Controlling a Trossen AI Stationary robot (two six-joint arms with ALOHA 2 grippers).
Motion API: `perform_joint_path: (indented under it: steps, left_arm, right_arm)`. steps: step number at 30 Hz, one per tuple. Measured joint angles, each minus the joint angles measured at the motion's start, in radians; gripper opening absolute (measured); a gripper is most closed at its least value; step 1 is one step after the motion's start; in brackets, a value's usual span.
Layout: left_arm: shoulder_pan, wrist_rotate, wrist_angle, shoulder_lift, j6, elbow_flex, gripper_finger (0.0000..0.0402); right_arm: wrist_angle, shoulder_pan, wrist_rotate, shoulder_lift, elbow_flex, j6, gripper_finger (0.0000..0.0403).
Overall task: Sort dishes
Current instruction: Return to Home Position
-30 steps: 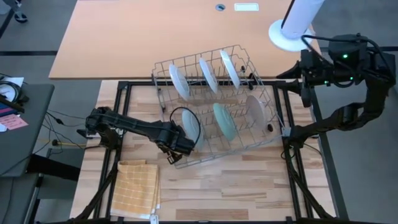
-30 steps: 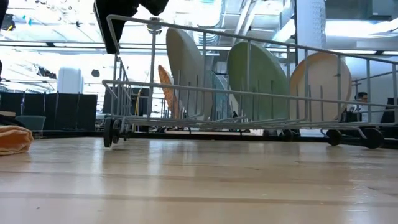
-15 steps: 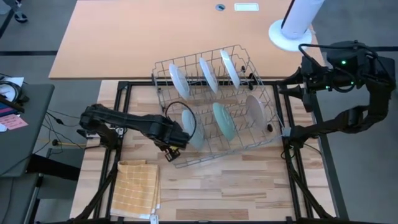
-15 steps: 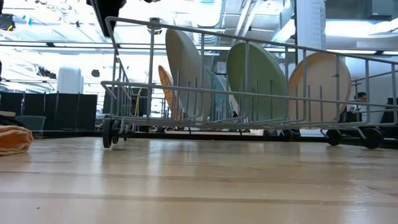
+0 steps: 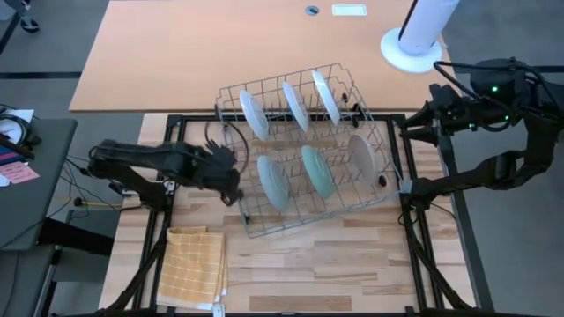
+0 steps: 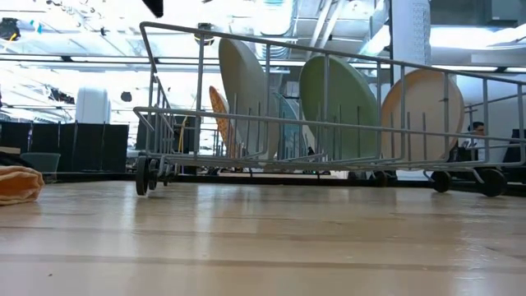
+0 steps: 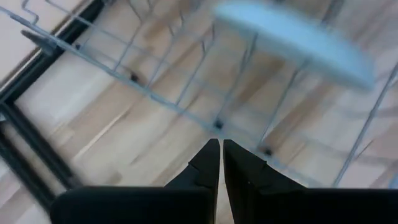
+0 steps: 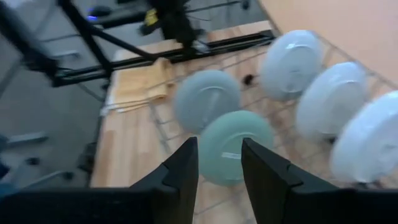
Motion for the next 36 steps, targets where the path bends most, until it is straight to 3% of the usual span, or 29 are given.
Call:
perform_joint_path:
  steps: [8, 16, 21, 22, 24, 26, 28, 31, 36]
  left_arm:
    - [0.121, 0.012, 0.363, -0.151, 0.212, 0.000, 0.0015]
    - [0.167, -0.016, 0.410, -0.265, 0.304, 0.001, 0.0015]
    - [0.185, -0.125, 0.494, -0.294, 0.809, -0.003, 0.0015]
    - [0.215, -0.102, 0.541, -0.302, 0.892, -0.013, 0.0015]
    - [0.309, 0.066, 0.686, -0.318, 1.010, -0.044, 0.0015]
    - [0.395, 0.267, 0.783, -0.337, 1.032, -0.085, 0.0015]
    - [0.449, 0.399, 0.806, -0.352, 1.005, -0.116, 0.0015]
    - [0.493, 0.483, 0.811, -0.385, 1.008, -0.184, 0.0015]
    - [0.499, 0.527, 0.911, -0.488, 1.009, -0.385, 0.0015]
  right_arm:
    - [0.037, 0.000, -0.051, -0.002, 0.000, -0.041, 0.0100]
    - [0.217, 0.000, -0.050, -0.015, 0.001, -0.035, 0.0033]
    - [0.236, -0.001, -0.043, -0.012, 0.001, 0.032, 0.0006]
    - [0.247, -0.001, -0.041, -0.011, 0.001, 0.060, 0.0006]
    - [0.290, -0.001, -0.025, -0.005, 0.001, 0.120, 0.0004]
    - [0.361, -0.001, -0.009, 0.000, 0.001, 0.168, 0.0002]
    - [0.433, 0.001, -0.008, 0.009, 0.001, 0.196, 0.0002]
    - [0.496, 0.012, -0.004, 0.032, 0.001, 0.185, 0.0002]
    - [0.484, 0.028, -0.004, 0.075, 0.001, 0.153, 0.0001]
